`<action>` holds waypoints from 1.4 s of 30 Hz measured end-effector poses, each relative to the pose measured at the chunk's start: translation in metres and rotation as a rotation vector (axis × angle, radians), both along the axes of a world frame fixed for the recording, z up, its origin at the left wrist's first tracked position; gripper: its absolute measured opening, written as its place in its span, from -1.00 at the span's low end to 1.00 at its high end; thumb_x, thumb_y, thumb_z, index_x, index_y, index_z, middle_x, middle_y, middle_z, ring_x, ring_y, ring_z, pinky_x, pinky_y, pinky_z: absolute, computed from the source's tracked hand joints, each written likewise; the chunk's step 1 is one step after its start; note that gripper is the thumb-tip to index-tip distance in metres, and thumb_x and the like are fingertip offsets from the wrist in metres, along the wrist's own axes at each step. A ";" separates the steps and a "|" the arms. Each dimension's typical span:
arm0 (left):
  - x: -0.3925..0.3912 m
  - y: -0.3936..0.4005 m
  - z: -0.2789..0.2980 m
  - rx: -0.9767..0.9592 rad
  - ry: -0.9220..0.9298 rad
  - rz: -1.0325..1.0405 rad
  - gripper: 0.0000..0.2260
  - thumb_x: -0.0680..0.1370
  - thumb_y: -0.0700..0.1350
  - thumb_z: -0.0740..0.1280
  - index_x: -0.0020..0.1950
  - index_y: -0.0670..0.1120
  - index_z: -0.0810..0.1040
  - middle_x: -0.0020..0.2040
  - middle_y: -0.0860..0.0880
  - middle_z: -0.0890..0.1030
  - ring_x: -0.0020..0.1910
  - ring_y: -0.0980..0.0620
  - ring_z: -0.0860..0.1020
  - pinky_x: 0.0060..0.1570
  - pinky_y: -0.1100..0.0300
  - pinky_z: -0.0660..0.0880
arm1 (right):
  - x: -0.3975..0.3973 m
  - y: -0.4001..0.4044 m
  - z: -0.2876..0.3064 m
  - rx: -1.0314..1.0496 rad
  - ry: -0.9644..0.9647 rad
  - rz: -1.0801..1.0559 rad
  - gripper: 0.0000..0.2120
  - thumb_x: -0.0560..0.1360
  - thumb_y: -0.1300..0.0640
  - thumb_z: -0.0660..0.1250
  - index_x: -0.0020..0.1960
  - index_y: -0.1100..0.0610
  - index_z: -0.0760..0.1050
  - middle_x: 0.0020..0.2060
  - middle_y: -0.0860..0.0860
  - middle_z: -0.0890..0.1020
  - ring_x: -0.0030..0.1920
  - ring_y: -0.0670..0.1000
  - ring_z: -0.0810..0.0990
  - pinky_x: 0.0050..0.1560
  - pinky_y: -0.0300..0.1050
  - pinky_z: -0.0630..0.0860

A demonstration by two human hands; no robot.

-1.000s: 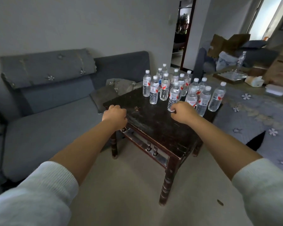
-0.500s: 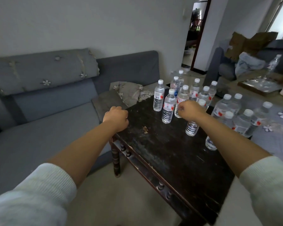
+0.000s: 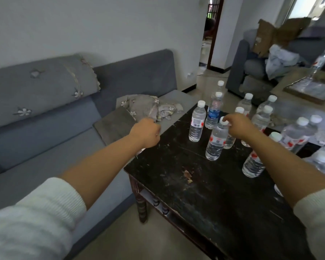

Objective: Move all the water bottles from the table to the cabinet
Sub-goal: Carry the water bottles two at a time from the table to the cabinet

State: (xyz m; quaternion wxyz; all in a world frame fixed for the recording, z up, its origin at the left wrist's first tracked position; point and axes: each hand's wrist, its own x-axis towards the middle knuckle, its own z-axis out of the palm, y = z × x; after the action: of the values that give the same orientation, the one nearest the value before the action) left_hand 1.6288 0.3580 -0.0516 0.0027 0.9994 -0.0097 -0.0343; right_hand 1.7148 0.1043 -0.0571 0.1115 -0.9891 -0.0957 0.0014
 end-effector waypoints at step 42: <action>0.264 -0.087 -0.045 -0.165 0.235 -0.762 -0.74 0.48 -0.12 0.35 0.10 -0.23 0.57 0.12 -0.20 0.58 0.15 -0.15 0.53 0.08 0.04 0.46 | 0.035 0.046 -0.042 0.098 0.239 -0.611 -0.64 0.53 0.18 0.22 0.32 0.20 0.36 0.25 0.18 0.40 0.20 0.18 0.49 0.21 -0.05 0.44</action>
State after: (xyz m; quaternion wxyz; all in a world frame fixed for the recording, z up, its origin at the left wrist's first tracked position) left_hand 1.8933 0.2710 -0.0962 0.0710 0.9099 -0.3817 -0.1459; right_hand 1.7496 0.1508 -0.0993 0.1646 -0.9584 0.2192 0.0793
